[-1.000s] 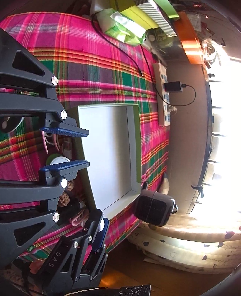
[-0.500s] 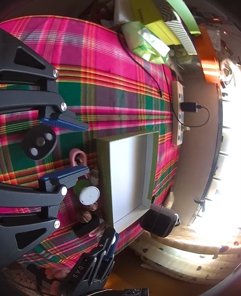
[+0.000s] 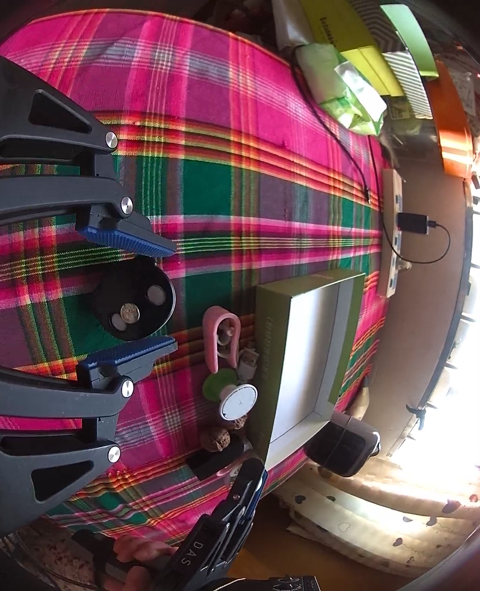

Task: Organize objects
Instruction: 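Lift the knob with the right tool while the left tool lifts the panda ball, then carry the knob over the white box with the right tool while the left tool carries the ball there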

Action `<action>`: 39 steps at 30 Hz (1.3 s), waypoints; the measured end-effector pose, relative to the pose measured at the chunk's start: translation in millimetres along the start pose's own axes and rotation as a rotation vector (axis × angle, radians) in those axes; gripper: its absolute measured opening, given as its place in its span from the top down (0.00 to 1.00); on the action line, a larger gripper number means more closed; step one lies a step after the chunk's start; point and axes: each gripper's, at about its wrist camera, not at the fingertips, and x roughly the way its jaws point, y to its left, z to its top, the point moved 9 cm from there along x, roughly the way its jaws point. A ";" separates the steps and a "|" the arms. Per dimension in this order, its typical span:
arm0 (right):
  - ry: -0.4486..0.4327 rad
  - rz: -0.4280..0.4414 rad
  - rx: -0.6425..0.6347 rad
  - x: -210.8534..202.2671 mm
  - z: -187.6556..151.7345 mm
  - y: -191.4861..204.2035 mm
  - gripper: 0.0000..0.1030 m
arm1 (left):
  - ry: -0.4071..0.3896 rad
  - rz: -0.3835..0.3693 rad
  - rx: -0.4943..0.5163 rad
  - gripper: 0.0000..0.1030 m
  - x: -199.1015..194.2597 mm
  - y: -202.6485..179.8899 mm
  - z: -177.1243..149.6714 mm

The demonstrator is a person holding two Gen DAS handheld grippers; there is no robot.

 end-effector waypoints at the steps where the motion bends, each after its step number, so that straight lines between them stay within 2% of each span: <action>1: 0.000 0.001 0.000 -0.4 -0.1 0.6 0.75 | 0.003 0.003 -0.001 0.58 1.2 0.8 -0.4; 20: 0.001 0.003 -0.002 -2.6 -2.9 3.7 0.75 | -0.019 0.053 0.023 0.62 -2.2 0.7 -3.3; 32: -0.007 0.004 -0.005 -6.5 -1.5 4.6 0.75 | -0.054 0.057 0.038 0.63 -7.7 -6.4 7.3; 39: -0.009 -0.001 -0.007 -7.1 0.1 3.7 0.75 | -0.092 0.045 0.052 0.63 -14.6 -15.6 24.5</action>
